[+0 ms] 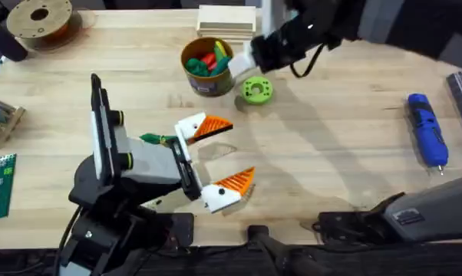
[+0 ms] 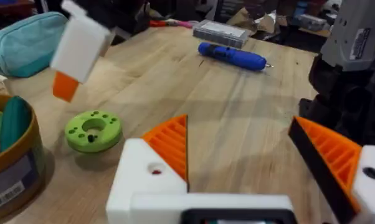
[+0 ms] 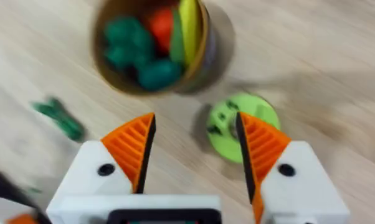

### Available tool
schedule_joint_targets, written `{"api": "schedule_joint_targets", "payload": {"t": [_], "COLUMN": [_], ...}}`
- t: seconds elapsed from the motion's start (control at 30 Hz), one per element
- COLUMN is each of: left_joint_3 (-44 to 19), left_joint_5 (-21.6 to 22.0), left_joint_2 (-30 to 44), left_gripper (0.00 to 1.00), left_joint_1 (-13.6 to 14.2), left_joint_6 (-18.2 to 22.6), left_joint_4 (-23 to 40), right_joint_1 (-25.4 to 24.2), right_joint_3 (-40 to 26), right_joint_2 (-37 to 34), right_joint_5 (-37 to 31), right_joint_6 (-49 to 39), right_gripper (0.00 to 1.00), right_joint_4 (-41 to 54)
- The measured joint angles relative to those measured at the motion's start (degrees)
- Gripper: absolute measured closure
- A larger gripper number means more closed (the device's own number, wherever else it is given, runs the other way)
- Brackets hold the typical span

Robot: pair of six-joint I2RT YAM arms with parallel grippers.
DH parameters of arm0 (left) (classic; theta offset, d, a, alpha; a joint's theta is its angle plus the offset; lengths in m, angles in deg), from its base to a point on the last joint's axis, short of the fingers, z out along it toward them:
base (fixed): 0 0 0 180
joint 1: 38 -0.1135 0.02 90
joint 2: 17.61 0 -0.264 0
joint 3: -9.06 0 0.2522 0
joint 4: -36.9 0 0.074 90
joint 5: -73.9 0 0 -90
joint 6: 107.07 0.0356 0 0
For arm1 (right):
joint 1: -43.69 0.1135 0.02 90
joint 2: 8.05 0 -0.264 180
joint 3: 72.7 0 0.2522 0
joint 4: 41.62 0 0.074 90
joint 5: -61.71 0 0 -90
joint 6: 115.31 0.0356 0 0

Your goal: Pick up the gripper from the table and insert it into the empty holder that is missing its gripper. Then pick up a screw, insert it into the mounting hole, and use the screwdriver to tighten it. Finally, clean up the table by picking up the vegetable and placing it into the bucket.

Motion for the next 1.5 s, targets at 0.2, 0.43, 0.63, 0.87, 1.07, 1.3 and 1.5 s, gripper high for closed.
{"api": "schedule_joint_targets", "payload": {"t": [0.2, 0.43, 0.63, 0.87, 1.07, 1.3, 1.5], "left_joint_3": [0.0, 0.0, 0.0, 0.0, 0.0, 0.0, 0.0], "left_joint_5": [0.0, -0.01, 0.0, 0.0, 0.0, 0.0, -0.01], "left_joint_2": [0.0, 0.0, 0.0, 0.0, 0.0, 0.0, 0.0], "left_gripper": [0.015, 0.015, 0.016, 0.015, 0.015, 0.015, 0.015], "left_joint_1": [0.0, 0.0, 0.0, 0.0, 0.0, 0.0, 0.0], "left_joint_6": [0.0, 0.0, 0.0, 0.0, 0.0, 0.0, 0.0], "left_joint_4": [0.01, 0.0, 0.0, 0.0, 0.0, 0.0, 0.0], "right_joint_1": [2.94, 2.94, 2.94, 2.96, 3.36, 3.54, 3.96], "right_joint_3": [0.0, 0.0, 0.0, 0.0, 0.0, 0.0, 0.0], "right_joint_2": [-0.26, -3.04, -5.8, -7.9, -8.57, -9.13, -9.22], "right_joint_5": [-5.65, -7.61, -7.62, -7.62, -7.62, -7.64, -7.62], "right_joint_6": [-4.56, -8.33, -9.01, -9.25, -9.46, -9.47, -9.47], "right_gripper": [0.251, 0.273, 0.332, 0.42, 0.559, 0.696, 0.716], "right_joint_4": [3.41, 2.53, 2.05, 1.96, 1.83, 1.84, 1.2]}}
